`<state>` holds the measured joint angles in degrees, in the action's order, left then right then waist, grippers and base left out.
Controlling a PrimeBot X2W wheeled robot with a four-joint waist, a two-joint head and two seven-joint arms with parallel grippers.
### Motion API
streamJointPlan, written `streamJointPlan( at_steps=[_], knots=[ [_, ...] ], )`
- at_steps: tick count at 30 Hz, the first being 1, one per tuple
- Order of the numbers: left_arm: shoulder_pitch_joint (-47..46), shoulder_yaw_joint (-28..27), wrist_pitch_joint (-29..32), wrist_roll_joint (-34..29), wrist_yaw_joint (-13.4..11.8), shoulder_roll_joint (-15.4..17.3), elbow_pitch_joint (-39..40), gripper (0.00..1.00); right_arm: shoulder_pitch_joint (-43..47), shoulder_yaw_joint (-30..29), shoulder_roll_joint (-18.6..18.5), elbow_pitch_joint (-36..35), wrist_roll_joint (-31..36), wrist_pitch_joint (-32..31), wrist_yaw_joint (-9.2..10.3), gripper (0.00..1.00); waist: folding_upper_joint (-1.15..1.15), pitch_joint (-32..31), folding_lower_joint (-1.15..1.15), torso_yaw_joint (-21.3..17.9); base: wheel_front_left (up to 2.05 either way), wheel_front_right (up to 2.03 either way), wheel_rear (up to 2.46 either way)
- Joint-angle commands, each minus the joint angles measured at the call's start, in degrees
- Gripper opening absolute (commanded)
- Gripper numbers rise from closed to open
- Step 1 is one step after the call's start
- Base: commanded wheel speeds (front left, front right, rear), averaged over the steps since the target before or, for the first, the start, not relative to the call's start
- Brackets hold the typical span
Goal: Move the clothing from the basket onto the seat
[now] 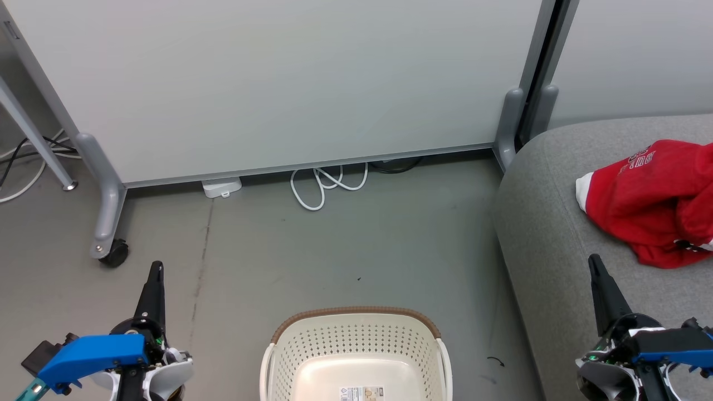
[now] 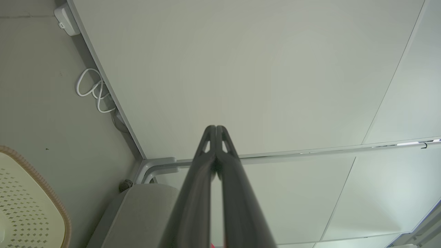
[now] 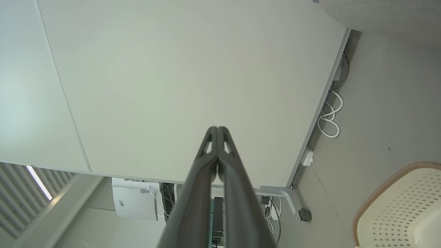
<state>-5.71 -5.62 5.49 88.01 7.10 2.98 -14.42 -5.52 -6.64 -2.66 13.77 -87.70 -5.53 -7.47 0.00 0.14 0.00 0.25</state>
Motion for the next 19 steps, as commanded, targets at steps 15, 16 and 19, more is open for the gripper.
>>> streamJointPlan(
  at_steps=[15,16,19],
  knots=[
    [-0.79,-1.14,1.28,4.45,0.52,-0.15,0.48,0.0,-1.0,0.13,-0.38,0.34,-4.78,-1.26,-0.04,0.0,0.0,0.03,0.0,-0.25,0.0,0.0,0.0],
    [-0.79,-1.14,1.28,4.45,0.52,-0.15,0.48,0.0,-1.0,0.13,-0.38,0.33,-4.78,-1.26,-0.04,0.0,0.0,0.03,0.0,-0.25,0.0,0.0,0.0],
    [-0.79,-1.14,1.27,4.46,0.52,-0.15,0.48,0.0,-1.0,0.13,-0.38,0.33,-4.78,-1.26,-0.04,0.0,0.0,0.03,0.0,-0.25,0.0,0.0,0.0]
  ],
)
